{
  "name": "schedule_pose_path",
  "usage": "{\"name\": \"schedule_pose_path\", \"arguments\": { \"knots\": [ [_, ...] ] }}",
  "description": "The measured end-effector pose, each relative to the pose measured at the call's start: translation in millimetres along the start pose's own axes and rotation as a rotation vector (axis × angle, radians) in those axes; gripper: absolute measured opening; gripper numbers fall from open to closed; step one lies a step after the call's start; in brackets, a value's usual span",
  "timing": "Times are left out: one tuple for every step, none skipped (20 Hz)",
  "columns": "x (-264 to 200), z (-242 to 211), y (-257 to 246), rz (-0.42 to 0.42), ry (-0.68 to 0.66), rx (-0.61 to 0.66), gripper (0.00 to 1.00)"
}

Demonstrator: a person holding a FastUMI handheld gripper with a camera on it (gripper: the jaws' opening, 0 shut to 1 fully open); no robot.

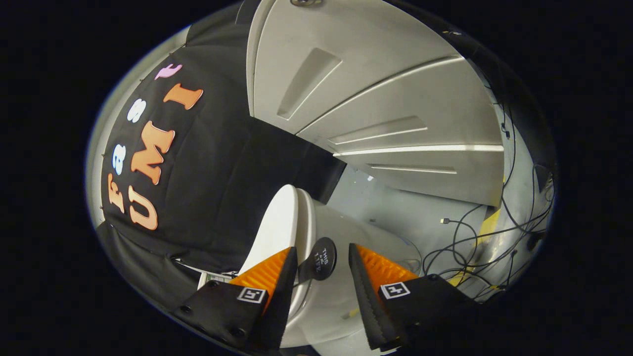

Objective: Open the toilet lid.

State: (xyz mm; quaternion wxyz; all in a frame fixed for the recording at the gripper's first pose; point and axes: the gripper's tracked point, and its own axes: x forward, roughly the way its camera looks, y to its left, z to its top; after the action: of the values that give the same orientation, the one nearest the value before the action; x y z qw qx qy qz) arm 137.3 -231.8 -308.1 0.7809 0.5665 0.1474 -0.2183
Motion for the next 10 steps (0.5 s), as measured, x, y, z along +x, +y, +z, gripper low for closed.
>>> {"name": "schedule_pose_path", "arguments": {
  "knots": [
    [1.9,0.2,0.0,0.003,-0.003,0.015,0.67],
    [4.1,2.4,1.4,0.008,-0.014,0.030,0.67],
    [6.6,4.6,1.8,0.009,-0.022,0.037,0.56],
    [9.3,4.2,1.0,0.003,-0.023,0.031,0.46],
    [9.9,6.5,-2.1,-0.007,-0.031,0.015,0.37],
    [10.7,6.9,2.2,-0.006,-0.041,0.005,0.31],
    [7.5,11.9,7.8,0.016,-0.066,0.004,0.29],
    [6.3,16.0,7.9,0.010,-0.089,-0.002,0.15],
    [4.0,13.0,9.2,0.007,-0.092,-0.013,0.10],
    [3.5,11.8,8.7,-0.001,-0.103,-0.013,0.11]
  ]
}}
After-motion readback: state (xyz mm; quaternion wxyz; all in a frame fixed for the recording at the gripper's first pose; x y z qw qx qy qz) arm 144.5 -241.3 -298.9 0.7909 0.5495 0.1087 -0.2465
